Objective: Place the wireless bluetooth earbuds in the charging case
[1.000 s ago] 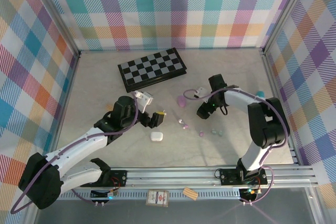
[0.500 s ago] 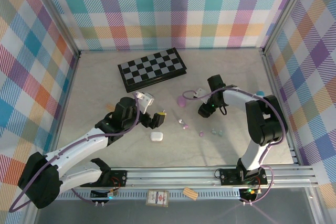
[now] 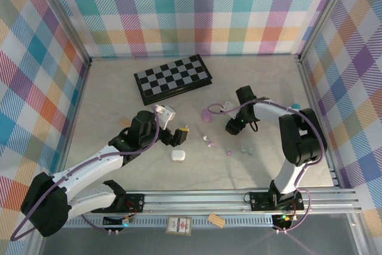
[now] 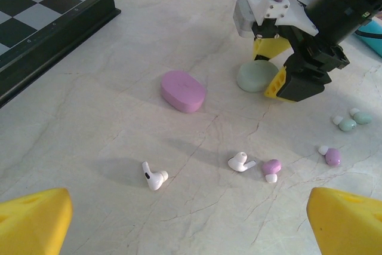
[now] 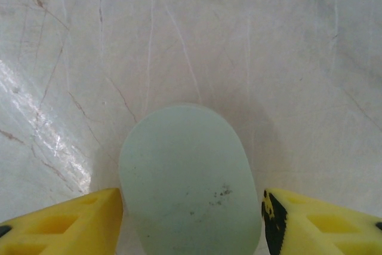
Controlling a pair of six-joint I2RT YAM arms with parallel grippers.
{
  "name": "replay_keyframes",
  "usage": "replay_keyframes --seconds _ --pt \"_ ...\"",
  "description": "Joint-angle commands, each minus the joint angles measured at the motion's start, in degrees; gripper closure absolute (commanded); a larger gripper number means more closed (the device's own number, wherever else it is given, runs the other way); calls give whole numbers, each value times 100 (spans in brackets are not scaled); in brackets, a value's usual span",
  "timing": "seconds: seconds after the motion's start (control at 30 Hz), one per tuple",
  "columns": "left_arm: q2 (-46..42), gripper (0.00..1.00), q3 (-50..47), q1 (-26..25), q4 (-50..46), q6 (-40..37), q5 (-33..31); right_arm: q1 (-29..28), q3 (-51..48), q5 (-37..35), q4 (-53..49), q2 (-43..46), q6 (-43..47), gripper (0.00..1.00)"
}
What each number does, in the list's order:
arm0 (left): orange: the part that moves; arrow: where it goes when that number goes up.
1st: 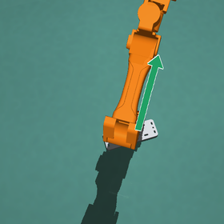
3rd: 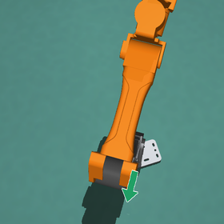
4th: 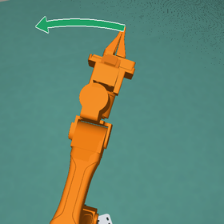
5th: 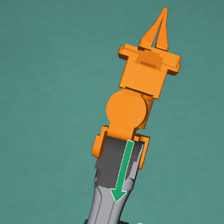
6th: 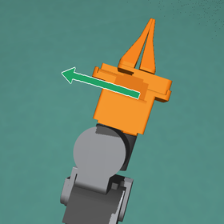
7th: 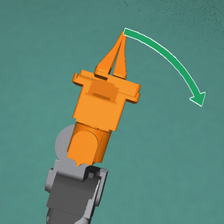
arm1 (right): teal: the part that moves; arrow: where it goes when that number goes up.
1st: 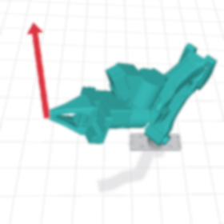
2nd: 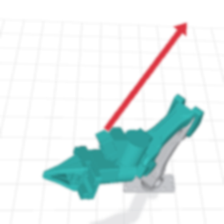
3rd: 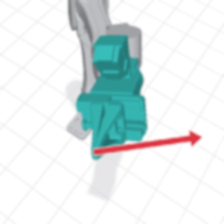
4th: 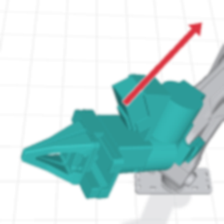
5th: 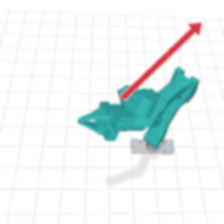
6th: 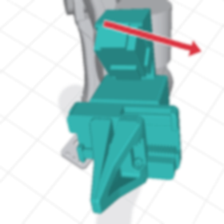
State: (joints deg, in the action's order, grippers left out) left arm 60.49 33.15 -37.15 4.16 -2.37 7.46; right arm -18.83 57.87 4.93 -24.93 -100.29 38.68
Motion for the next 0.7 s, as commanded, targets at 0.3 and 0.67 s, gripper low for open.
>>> replay_keyframes --seconds 0.3,0.67 --pt "55 0 17 -126 -39 -89 -43 -47 -96 62 -204 162 91 43" --pt "126 0 71 -162 -34 -115 -45 -50 -162 -143 -243 228 184 37"
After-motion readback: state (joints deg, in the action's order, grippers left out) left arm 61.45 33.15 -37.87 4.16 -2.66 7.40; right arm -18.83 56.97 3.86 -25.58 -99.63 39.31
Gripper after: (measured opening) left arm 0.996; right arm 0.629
